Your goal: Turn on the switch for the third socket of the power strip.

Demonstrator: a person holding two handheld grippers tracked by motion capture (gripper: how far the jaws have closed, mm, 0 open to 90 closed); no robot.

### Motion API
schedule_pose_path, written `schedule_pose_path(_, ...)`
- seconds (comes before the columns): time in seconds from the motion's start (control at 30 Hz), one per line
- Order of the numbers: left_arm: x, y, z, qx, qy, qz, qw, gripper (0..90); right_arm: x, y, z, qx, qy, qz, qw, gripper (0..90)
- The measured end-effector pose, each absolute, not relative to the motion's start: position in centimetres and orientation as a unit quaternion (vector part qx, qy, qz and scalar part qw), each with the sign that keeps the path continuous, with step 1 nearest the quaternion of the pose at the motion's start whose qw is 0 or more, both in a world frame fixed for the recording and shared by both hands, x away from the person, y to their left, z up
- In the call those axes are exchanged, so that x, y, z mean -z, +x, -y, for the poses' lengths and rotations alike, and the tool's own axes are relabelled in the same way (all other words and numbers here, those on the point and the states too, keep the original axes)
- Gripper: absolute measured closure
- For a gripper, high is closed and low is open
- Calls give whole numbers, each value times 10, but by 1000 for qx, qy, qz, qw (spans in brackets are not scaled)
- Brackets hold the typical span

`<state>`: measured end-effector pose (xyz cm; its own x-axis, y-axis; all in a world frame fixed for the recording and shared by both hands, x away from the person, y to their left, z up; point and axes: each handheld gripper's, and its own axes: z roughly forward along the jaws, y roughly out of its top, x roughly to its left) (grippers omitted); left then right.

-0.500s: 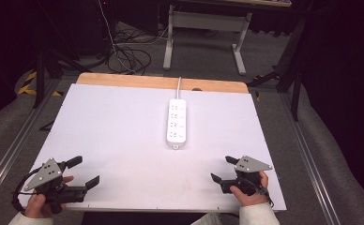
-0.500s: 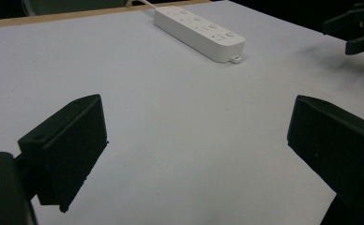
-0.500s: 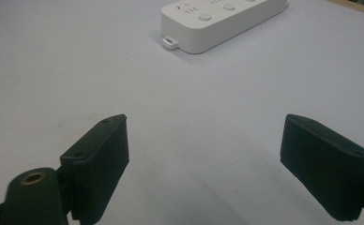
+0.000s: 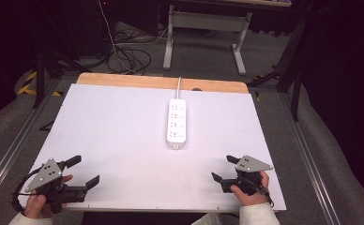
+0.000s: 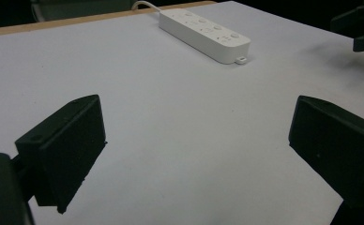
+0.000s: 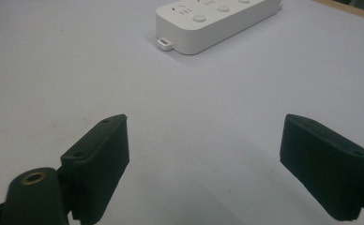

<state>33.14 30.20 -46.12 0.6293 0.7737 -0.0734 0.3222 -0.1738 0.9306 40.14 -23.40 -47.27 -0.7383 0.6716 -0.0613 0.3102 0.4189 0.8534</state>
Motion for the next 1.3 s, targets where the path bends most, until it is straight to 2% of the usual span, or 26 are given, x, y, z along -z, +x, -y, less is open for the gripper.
schedule_pose_path(0.13,460,331,-302,-221,735,-375,520,45,472,401,233,-444,301,-819,202,163)
schedule_pose_path(0.3,460,330,-299,-233,741,-371,509,39,471,401,230,-441,290,-824,205,231)
schedule_pose_path(0.73,460,331,-300,-221,745,-373,506,39,461,403,226,-443,290,-822,210,256)
schedule_pose_path(0.8,460,331,-300,-222,747,-372,504,40,458,404,224,-443,285,-827,196,318)
schedule_pose_path(1.0,460,330,-299,-218,749,-372,503,40,451,410,218,-439,286,-827,201,324)
schedule_pose_path(1.3,459,331,-300,-218,753,-372,496,39,433,428,204,-440,275,-835,182,358)
